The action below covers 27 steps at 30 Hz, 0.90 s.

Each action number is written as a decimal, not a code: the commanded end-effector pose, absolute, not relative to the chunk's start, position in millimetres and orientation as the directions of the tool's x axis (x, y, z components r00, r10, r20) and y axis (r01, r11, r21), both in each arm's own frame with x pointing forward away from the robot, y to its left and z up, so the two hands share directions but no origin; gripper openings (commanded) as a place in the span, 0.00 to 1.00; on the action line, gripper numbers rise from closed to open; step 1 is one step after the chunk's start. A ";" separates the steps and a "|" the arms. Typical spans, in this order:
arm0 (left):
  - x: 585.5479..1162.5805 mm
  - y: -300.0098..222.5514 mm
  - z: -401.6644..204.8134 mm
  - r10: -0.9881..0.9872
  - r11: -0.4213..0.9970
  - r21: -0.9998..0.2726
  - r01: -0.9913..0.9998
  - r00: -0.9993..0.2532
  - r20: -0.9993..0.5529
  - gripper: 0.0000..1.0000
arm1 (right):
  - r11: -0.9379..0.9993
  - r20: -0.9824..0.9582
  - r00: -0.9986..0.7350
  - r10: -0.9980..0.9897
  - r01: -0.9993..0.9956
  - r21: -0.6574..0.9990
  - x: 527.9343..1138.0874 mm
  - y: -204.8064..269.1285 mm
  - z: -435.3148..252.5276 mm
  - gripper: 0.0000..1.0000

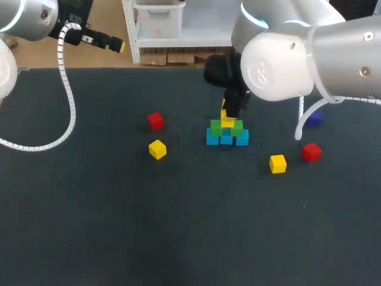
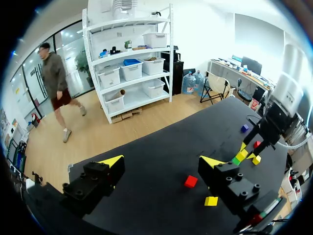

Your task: Place the blue cubes, place green cubes on the blue cubes, place the yellow cubes on the green cubes, then place the red cubes on the yellow cubes, and place purple cube on the red cubes.

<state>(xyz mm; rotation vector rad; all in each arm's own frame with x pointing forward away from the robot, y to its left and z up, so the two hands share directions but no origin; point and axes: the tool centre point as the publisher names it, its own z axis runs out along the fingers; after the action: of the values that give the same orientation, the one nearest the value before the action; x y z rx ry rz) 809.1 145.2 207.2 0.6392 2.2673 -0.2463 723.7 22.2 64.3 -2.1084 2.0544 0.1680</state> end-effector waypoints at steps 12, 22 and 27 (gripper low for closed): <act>810.0 144.9 206.8 0.370 0.857 0.018 0.515 -0.591 -0.717 1.00 | 0.001 -0.225 0.016 -0.974 -0.997 -0.073 725.5 21.5 65.3 0.60; 810.0 144.9 206.8 0.370 0.857 0.018 0.515 -0.591 -0.717 1.00 | 0.076 -0.268 -0.043 -0.963 -0.991 -0.114 729.6 13.6 83.8 1.00; 810.0 144.9 206.8 0.370 0.857 0.018 0.515 -0.591 -0.717 1.00 | 0.136 -0.291 -0.093 -0.952 -0.982 -0.132 728.3 0.3 96.8 1.00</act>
<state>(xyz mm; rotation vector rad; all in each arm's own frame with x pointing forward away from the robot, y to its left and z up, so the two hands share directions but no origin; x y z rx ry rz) 809.1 145.2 207.2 0.6392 2.2673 -0.2463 742.4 12.3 90.3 -1.9128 2.1254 0.1606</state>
